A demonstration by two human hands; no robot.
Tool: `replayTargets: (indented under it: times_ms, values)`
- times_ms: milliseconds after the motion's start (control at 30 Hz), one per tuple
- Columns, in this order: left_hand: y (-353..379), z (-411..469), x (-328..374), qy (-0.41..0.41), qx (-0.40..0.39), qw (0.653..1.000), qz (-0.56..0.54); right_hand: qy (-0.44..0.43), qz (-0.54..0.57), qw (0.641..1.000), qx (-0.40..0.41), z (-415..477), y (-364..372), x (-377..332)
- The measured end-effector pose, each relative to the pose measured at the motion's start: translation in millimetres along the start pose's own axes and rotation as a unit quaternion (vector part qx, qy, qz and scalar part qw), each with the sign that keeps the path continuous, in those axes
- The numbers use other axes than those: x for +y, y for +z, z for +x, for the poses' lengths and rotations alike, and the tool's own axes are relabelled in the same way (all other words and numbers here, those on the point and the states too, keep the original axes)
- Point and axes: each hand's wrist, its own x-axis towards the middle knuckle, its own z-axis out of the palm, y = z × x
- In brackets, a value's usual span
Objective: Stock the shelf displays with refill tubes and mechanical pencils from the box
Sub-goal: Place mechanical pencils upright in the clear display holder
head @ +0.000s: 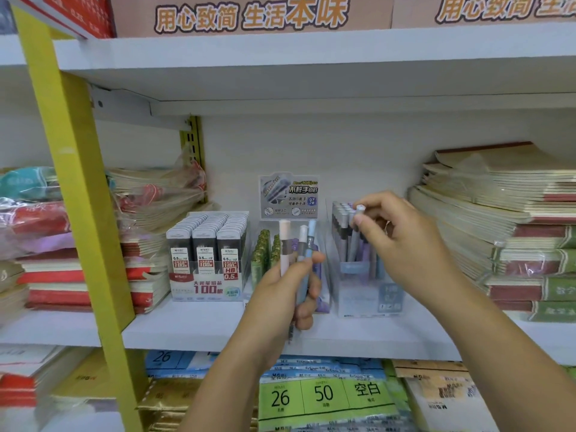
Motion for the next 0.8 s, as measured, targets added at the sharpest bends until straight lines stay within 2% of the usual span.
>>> replayTargets:
  times_ms: [167,367,500,600,700,800]
  values:
    - [-3,-2,1,0.029,-0.008,0.999,0.009,-0.006,-0.006,1.000,0.011,0,-1,-1]
    - [-7,-3,1,0.061,-0.021,0.997,0.034,-0.014,-0.012,0.998,0.060,0,4,2]
    - [-10,-2,0,0.064,-0.023,0.995,0.068,-0.062,-0.147,0.983,0.088,1,11,8]
    - [-11,-2,2,0.067,-0.036,0.993,0.093,-0.029,-0.201,0.977,0.060,2,13,15]
    - [-11,-4,4,0.071,-0.049,0.991,0.105,-0.001,-0.197,0.980,0.028,-1,13,12]
    - [-9,-4,5,0.073,-0.065,0.990,0.103,-0.026,-0.130,0.989,0.065,-3,6,-2]
